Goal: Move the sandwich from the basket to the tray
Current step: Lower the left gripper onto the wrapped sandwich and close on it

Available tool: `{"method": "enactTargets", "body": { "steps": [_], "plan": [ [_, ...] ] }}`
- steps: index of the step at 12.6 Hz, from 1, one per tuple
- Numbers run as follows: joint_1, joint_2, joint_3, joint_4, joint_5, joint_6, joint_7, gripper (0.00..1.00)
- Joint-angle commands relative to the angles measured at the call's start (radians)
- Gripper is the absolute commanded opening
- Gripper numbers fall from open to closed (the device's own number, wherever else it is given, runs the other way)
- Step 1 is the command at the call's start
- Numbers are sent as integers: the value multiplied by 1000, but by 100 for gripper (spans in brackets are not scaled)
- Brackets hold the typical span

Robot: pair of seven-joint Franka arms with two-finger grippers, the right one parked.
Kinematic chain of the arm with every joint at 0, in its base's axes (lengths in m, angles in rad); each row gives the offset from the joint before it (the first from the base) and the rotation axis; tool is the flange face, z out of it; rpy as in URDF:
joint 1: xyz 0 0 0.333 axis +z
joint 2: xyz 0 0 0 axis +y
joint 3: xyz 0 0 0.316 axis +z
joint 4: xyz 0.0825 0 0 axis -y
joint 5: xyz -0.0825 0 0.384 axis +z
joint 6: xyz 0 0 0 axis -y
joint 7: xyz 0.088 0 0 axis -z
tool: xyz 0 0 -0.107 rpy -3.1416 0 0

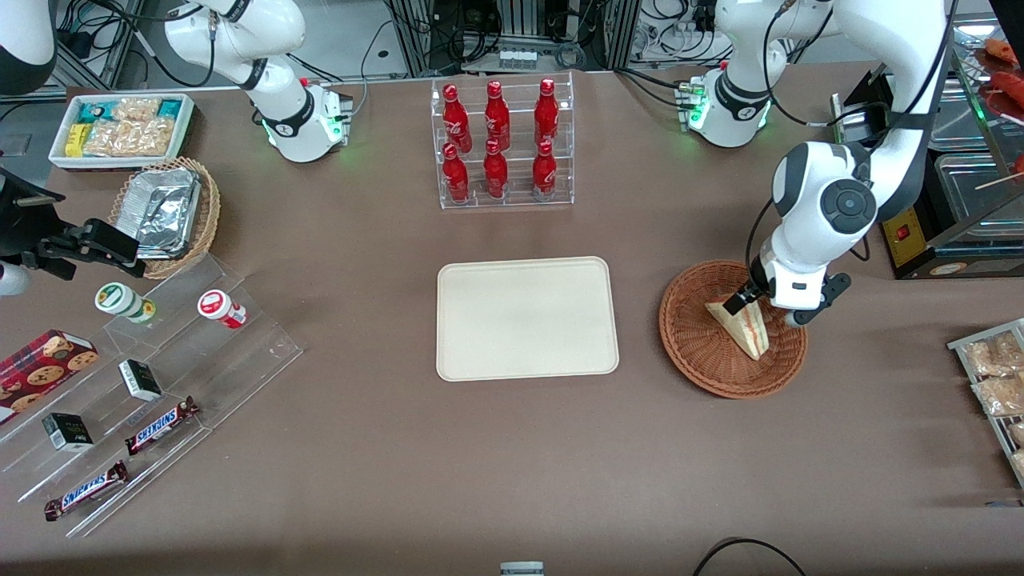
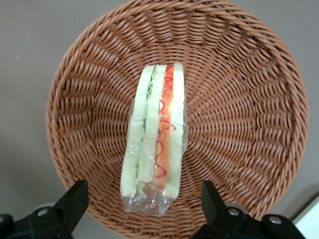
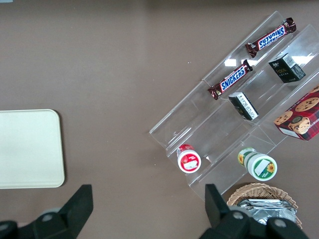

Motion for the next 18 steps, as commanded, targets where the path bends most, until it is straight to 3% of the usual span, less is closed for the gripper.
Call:
{"method": "enactTargets", "body": {
  "steps": [1,4,5,6,7,8,11,16,18],
  "plan": [
    [-7,42,3,0,-3,52,-80,100],
    [-6,78,5,3,1,63,-73,100],
    [-6,81,5,5,1,63,-74,86],
    [-6,81,5,3,1,63,-79,39],
    [-6,81,5,3,3,63,-68,12],
    [-6,79,6,5,6,60,-65,7],
    [-7,47,5,16,9,31,-50,7],
    [-18,27,-75,230,11,-365,79,7],
    [-59,33,-115,244,11,-371,116,7]
  ]
}}
